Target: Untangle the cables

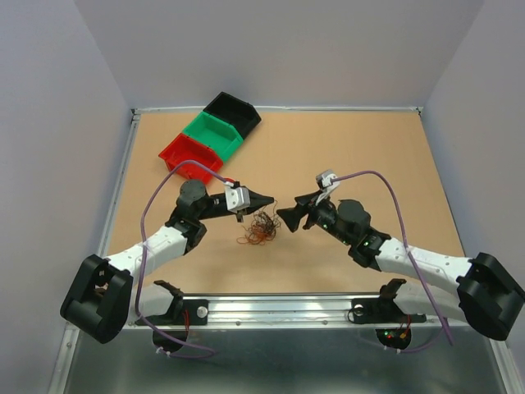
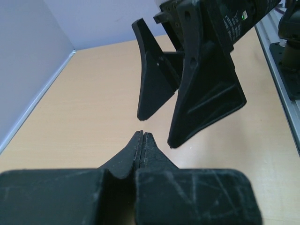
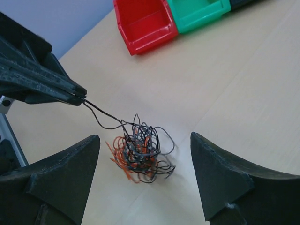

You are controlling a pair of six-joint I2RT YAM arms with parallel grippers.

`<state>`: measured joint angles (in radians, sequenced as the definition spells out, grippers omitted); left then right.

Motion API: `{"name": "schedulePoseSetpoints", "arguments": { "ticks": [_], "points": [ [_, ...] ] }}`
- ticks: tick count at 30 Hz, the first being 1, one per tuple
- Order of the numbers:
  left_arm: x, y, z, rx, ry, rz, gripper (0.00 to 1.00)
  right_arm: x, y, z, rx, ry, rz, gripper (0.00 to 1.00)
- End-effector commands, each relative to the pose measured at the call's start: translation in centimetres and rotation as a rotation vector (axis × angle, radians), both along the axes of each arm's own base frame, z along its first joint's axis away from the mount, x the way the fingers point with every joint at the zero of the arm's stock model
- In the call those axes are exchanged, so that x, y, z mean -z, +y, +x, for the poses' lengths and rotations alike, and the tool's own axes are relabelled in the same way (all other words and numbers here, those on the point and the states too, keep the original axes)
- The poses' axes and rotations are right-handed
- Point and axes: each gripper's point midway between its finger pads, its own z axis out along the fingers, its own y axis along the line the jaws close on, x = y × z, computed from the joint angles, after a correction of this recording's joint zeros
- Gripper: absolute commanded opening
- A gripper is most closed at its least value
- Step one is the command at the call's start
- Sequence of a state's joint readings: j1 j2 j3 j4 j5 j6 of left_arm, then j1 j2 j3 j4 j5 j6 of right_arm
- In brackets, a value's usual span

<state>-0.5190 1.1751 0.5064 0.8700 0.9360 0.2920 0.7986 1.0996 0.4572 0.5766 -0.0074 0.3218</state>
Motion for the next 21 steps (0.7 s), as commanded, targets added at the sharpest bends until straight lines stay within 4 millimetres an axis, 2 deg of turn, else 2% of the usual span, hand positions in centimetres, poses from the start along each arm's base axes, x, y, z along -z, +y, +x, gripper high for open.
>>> {"name": "schedulePoseSetpoints", "arguments": {
  "ticks": [1,3,6,12,17,18,19,20,21],
  "points": [
    [-2.9,-0.6,-0.4,0.046,-0.086,-0.038,0.00,-1.4,1.1,0.9,0.027,-0.067,-0.023,0.82],
    [-3.0,-0.6,-0.7,0.062,-0.078,-0.039,0.00,-0.5,1.8,0.9,0.021,-0.052,-0.043,0.82],
    [-3.3,-0.7,-1.0,0.078,-0.074,-0.039,0.00,-0.3,2.8,1.1,0.029,-0.058,-0.061,0.82],
    [-4.6,-0.6,-2.9,0.156,-0.059,-0.053,0.00,1.0,2.2,3.4,0.197,-0.021,-0.071,0.75],
    [-7.0,0.5,-4.4,0.147,-0.138,-0.087,0.00,5.2,0.8,6.3,0.421,0.082,-0.102,0.72],
    [-8.1,1.2,-4.3,0.099,-0.174,-0.111,0.00,6.9,1.1,7.3,0.455,0.114,-0.137,0.72],
    [-8.4,1.5,-4.1,0.070,-0.185,-0.121,0.00,8.7,0.6,7.7,0.507,0.183,-0.172,0.72],
    [-9.7,2.4,-4.0,0.027,-0.226,-0.148,0.00,10.0,-0.2,8.8,0.548,0.236,-0.195,0.72],
    [-10.6,3.2,-2.8,-0.066,-0.217,-0.185,0.00,10.9,-0.2,9.8,0.572,0.283,-0.206,0.71]
  ]
}}
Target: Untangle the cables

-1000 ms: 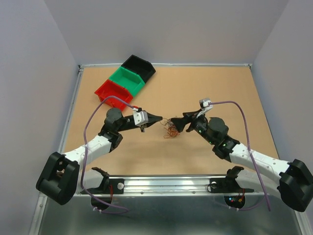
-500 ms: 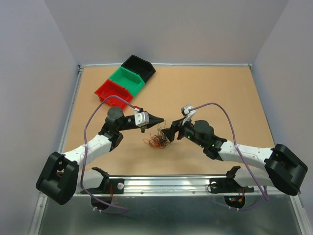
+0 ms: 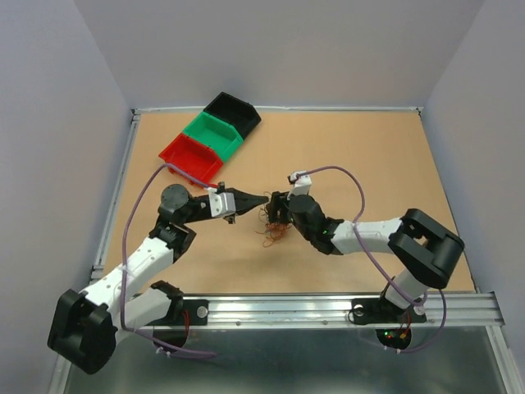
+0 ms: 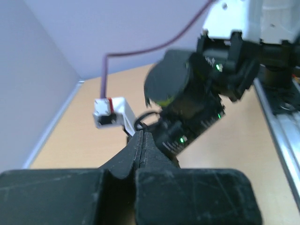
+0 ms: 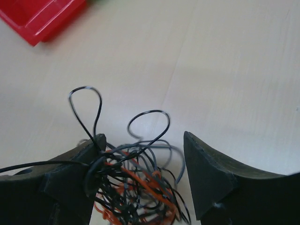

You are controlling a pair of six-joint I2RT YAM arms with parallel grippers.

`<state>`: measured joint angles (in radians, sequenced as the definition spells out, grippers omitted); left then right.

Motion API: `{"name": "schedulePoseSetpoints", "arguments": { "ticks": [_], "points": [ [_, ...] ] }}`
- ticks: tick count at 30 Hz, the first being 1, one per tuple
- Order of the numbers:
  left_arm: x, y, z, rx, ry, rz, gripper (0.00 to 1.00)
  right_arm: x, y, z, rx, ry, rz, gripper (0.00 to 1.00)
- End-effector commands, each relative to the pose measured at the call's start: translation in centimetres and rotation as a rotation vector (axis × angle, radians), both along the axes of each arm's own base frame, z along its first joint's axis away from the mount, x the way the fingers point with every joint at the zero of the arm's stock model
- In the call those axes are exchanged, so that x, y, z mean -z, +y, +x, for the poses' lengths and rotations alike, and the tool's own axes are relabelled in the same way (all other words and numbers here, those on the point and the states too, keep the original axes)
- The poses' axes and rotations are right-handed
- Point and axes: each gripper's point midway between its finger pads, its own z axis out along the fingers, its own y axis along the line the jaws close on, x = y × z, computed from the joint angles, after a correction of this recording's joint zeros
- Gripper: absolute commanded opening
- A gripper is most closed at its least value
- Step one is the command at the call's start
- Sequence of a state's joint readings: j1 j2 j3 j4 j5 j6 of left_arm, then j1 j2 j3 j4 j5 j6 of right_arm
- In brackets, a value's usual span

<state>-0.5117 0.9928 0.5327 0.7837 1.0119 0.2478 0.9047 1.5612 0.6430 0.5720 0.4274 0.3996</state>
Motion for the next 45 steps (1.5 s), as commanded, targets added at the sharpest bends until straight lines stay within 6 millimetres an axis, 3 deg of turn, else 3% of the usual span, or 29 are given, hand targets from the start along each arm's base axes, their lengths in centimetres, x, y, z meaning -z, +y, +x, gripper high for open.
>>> {"name": "schedulePoseSetpoints", "arguments": {
  "ticks": [1,2,3,4,5,6,7,9,10,12,14,16,18,20,21,22,26,27,28,29,30,31,35,37,38,39,41,42,45],
  "points": [
    [-6.5,3.0,1.2,-0.198,-0.145,-0.176,0.00,3.2,-3.2,4.2,0.270,0.158,-0.028,0.71],
    [-6.4,3.9,1.8,-0.263,-0.126,-0.212,0.00,3.7,-3.5,4.4,0.280,0.204,0.022,0.71],
    [-8.9,6.6,3.1,-0.405,-0.175,-0.321,0.00,3.6,-5.4,5.4,0.331,0.221,0.066,0.70],
    [-9.5,8.1,3.5,-0.466,-0.153,-0.387,0.00,4.2,-6.6,5.1,0.355,0.245,0.092,0.70],
    [-8.7,9.6,4.2,-0.543,-0.131,-0.429,0.00,4.3,-7.6,5.3,0.394,0.261,0.134,0.69],
    [-10.3,11.8,4.3,-0.625,-0.170,-0.519,0.00,3.9,-9.2,5.8,0.443,0.250,0.155,0.67],
    [-10.5,14.5,5.7,-0.766,-0.120,-0.616,0.00,3.3,-10.4,5.3,0.470,0.234,0.168,0.66],
    [-10.7,17.1,7.0,-0.891,-0.083,-0.697,0.00,2.1,-12.5,5.4,0.561,0.183,0.193,0.63],
    [-10.6,19.4,8.1,-1.002,-0.059,-0.746,0.00,0.8,-13.3,5.2,0.586,0.152,0.214,0.63],
    [-9.9,21.1,9.7,-1.088,0.010,-0.781,0.00,1.0,-16.2,4.3,0.712,0.144,0.185,0.65],
    [-9.2,21.9,11.2,-1.121,0.057,-0.778,0.00,-1.3,-18.4,4.1,0.819,0.086,0.222,0.66],
    [-8.8,20.6,11.6,-1.064,0.062,-0.729,0.00,-2.5,-18.8,3.7,0.813,0.061,0.236,0.66],
    [-8.2,18.6,12.1,-0.978,0.063,-0.661,0.00,-3.1,-18.4,3.4,0.765,0.056,0.246,0.44],
    [-7.1,13.3,10.7,-0.699,0.042,-0.480,0.02,-3.1,-16.7,3.7,0.662,0.057,0.235,0.28],
    [-7.0,13.0,11.1,-0.697,0.051,-0.474,0.09,-3.4,-16.1,3.8,0.625,0.055,0.238,0.27],
    [-6.2,10.8,9.9,-0.566,0.041,-0.390,0.27,-3.1,-15.3,4.2,0.588,0.060,0.234,0.26],
    [-4.1,7.0,8.9,-0.353,0.056,-0.241,0.65,-2.1,-13.4,4.7,0.499,0.099,0.183,0.42],
    [-2.8,5.9,8.7,-0.312,0.089,-0.202,0.73,-2.3,-13.2,4.6,0.485,0.097,0.185,0.62],
    [-2.2,5.3,8.7,-0.295,0.092,-0.179,0.73,-2.2,-13.1,4.5,0.474,0.101,0.182,0.77],
    [-1.2,4.6,9.0,-0.286,0.090,-0.135,0.82,-2.6,-12.8,4.4,0.443,0.096,0.183,0.90],
    [-0.5,4.0,8.9,-0.271,0.086,-0.108,0.85,-2.8,-12.6,4.3,0.430,0.091,0.187,0.93],
    [0.2,2.6,8.2,-0.232,0.087,-0.079,0.97,-3.2,-12.4,4.3,0.418,0.080,0.202,0.95],
    [3.4,-0.8,7.9,-0.233,0.045,0.047,0.99,-4.1,-12.1,4.0,0.381,0.051,0.229,0.99],
    [5.1,-1.4,8.9,-0.278,0.054,0.081,0.99,-4.3,-12.5,3.9,0.399,0.045,0.235,0.99],
    [5.0,-2.0,9.3,-0.289,0.054,0.083,0.99,-4.8,-12.9,3.9,0.423,0.036,0.250,1.00],
    [6.2,-2.0,10.7,-0.344,0.091,0.100,0.99,-4.9,-13.3,3.8,0.442,0.034,0.258,1.00],
    [5.7,-2.7,12.6,-0.402,0.107,0.091,0.99,-5.2,-14.0,3.5,0.477,0.029,0.275,1.00],
    [7.4,-2.8,14.0,-0.468,0.163,0.118,0.99,-5.7,-14.9,3.3,0.516,0.012,0.294,1.00],
    [9.3,-4.9,15.6,-0.470,0.231,0.179,0.99,-6.8,-16.3,2.9,0.573,-0.023,0.321,1.00]
  ]
}}
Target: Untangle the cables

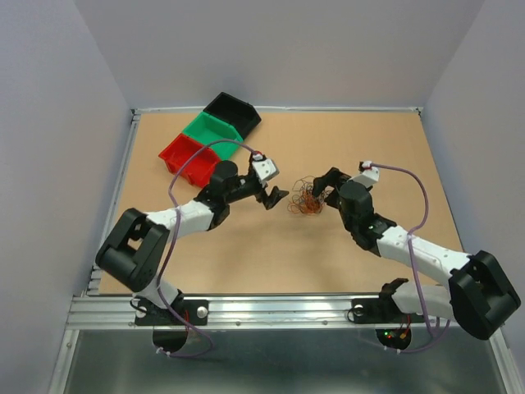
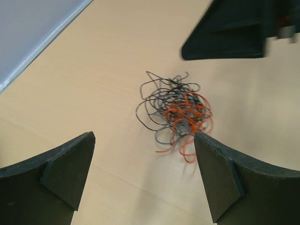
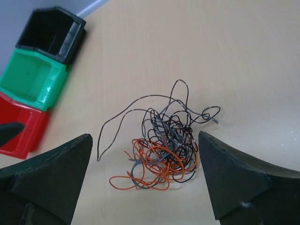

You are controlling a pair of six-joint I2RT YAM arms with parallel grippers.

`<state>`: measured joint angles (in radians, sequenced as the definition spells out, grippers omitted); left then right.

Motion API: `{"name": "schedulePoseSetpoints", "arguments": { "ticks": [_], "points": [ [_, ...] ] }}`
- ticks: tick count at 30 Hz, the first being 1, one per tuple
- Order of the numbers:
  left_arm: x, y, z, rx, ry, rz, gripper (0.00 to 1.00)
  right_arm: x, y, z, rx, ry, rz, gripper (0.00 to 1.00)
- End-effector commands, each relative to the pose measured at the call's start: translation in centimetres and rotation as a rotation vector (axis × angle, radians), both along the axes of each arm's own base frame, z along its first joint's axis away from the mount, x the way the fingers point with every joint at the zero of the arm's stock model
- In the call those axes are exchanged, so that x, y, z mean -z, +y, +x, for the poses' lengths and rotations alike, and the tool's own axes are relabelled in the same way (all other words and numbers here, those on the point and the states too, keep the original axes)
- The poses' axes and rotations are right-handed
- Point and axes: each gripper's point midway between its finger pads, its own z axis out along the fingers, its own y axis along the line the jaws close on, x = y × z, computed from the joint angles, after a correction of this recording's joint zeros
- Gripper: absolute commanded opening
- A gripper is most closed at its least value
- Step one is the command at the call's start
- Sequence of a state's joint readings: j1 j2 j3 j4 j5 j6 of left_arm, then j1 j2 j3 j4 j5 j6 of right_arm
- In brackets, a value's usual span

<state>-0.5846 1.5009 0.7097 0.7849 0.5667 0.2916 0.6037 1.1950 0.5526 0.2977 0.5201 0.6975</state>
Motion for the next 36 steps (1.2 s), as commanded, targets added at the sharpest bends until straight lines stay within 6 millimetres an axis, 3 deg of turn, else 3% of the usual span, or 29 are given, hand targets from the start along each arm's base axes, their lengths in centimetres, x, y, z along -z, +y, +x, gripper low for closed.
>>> {"name": "schedulePoseSetpoints", "arguments": {
  "ticks": [1,5,13,16,18,19,21,22,24,25,29,32,33,36],
  "points": [
    [-0.9,-1.9,3.4,-0.084,-0.014,0.027,0.99,-2.9,-2.5,-0.7,0.123,-0.096,0.067,1.00],
    [2.0,-4.0,3.4,-0.078,0.011,0.091,0.99,-4.7,-4.1,-1.7,0.168,-0.157,0.094,1.00],
    [3.5,-5.8,2.5,-0.001,0.038,0.104,0.99,-5.8,-4.9,-2.4,0.178,-0.190,0.102,1.00],
    [4.2,-5.9,3.5,-0.056,0.039,0.120,0.98,-5.8,-4.7,-2.3,0.170,-0.186,0.102,1.00],
    [4.8,-6.5,4.6,-0.091,0.050,0.124,0.91,-5.6,-4.7,-2.3,0.172,-0.181,0.099,1.00],
    [4.9,-6.8,5.0,-0.096,0.057,0.120,0.76,-5.6,-4.7,-2.3,0.171,-0.181,0.099,1.00],
    [3.8,-7.7,6.3,-0.115,0.052,0.089,0.64,-5.4,-4.7,-2.2,0.174,-0.178,0.094,1.00],
    [3.8,-8.4,6.9,-0.109,0.051,0.082,0.38,-5.2,-4.6,-2.2,0.171,-0.173,0.091,1.00],
    [4.0,-8.8,6.7,-0.073,0.062,0.080,0.05,-4.9,-4.4,-2.2,0.162,-0.164,0.087,0.99],
    [3.5,-8.7,6.3,-0.044,0.066,0.066,0.00,-4.7,-4.3,-2.1,0.159,-0.159,0.084,0.99],
    [-1.0,-7.1,2.8,0.137,0.062,-0.061,0.00,-3.4,-3.3,-1.8,0.118,-0.124,0.082,0.99],
    [-5.6,-4.7,0.3,0.239,0.088,-0.208,0.00,-2.6,-0.7,-1.7,-0.016,-0.103,0.071,0.98],
    [-5.8,-4.6,-1.2,0.317,0.164,-0.231,0.00,-2.8,0.0,-1.6,-0.054,-0.119,0.077,0.98],
    [-6.2,-4.0,-2.2,0.404,0.234,-0.254,0.00,-2.5,2.3,-1.9,-0.195,-0.129,0.055,0.98]
  ]
}}
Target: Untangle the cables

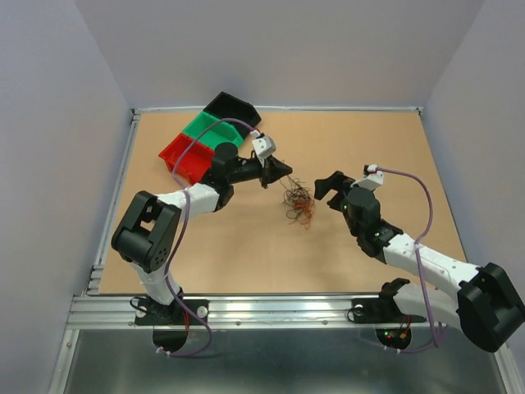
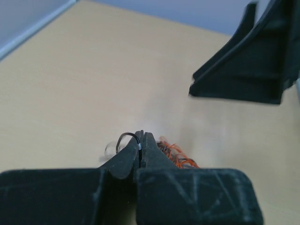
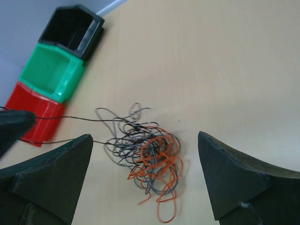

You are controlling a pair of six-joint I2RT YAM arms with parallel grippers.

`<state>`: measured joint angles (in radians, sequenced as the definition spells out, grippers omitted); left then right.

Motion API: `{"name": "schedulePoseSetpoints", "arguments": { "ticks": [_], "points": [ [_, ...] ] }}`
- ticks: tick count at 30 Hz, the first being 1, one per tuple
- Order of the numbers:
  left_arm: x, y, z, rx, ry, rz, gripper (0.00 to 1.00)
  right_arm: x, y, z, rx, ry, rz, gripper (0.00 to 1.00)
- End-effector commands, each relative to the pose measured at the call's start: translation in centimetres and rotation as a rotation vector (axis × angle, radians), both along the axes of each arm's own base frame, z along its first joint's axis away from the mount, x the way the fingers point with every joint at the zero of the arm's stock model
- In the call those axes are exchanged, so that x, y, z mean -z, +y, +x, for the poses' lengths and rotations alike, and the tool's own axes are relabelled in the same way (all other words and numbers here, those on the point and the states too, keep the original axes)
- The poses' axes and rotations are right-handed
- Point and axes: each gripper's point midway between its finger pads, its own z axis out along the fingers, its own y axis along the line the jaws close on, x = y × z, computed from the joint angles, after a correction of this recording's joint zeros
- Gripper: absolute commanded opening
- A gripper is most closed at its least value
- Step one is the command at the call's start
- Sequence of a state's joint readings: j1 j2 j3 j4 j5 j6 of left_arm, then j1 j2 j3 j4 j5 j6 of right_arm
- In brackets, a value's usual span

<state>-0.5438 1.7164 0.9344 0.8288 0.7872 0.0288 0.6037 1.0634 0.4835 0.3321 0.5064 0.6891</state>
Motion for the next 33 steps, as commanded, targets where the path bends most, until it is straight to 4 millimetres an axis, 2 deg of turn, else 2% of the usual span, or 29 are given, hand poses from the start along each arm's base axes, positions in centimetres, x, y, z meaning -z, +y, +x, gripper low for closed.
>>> {"name": "schedulePoseSetpoints", "arguments": {
  "ticks": [1,4,8,16,17,19,20,21,22,25,26,28,33],
  "points": [
    [-4.8,-0.2,-5.3,0.294,0.053,-0.137,0.00,-0.3,3.5,-0.4,-0.206,-0.067,-0.008,0.98],
    [-4.4,0.1,-6.7,0.347,0.071,-0.137,0.00,0.5,4.8,-0.4,-0.278,-0.068,-0.035,0.97],
    [-5.2,0.6,-7.7,0.364,0.050,-0.144,0.00,0.8,6.4,-0.4,-0.359,-0.070,-0.045,0.95],
    [-8.4,1.8,-11.0,0.441,0.038,-0.210,0.00,1.8,9.1,-0.6,-0.484,-0.074,-0.020,0.95],
    [-8.8,1.9,-11.4,0.447,0.038,-0.222,0.00,1.1,9.4,-0.4,-0.495,-0.106,-0.005,0.95],
    [-10.0,2.6,-12.9,0.488,-0.009,-0.271,0.00,1.0,10.1,-0.4,-0.527,-0.127,0.007,0.95],
    [-10.3,2.7,-13.4,0.504,-0.016,-0.282,0.00,1.0,10.6,-0.4,-0.553,-0.130,0.010,0.95],
    [-10.3,2.9,-13.8,0.519,-0.014,-0.292,0.00,1.8,11.3,-0.6,-0.590,-0.113,0.007,0.95],
    [-10.5,3.1,-14.6,0.548,0.049,-0.300,0.00,1.4,11.8,-0.5,-0.608,-0.123,0.012,0.95],
    [-10.7,3.8,-16.3,0.636,-0.005,-0.326,0.00,2.3,13.3,-1.1,-0.683,-0.109,0.015,0.94],
    [-10.7,3.9,-16.5,0.652,0.055,-0.323,0.00,2.1,13.8,-1.2,-0.704,-0.116,0.016,0.94],
    [-10.3,3.6,-15.6,0.655,0.069,-0.309,0.00,2.0,14.7,-1.9,-0.742,-0.128,0.009,0.93],
    [-9.7,3.9,-13.8,0.617,0.086,-0.308,0.00,0.9,15.2,-3.3,-0.797,-0.176,0.011,0.93]
  ]
}}
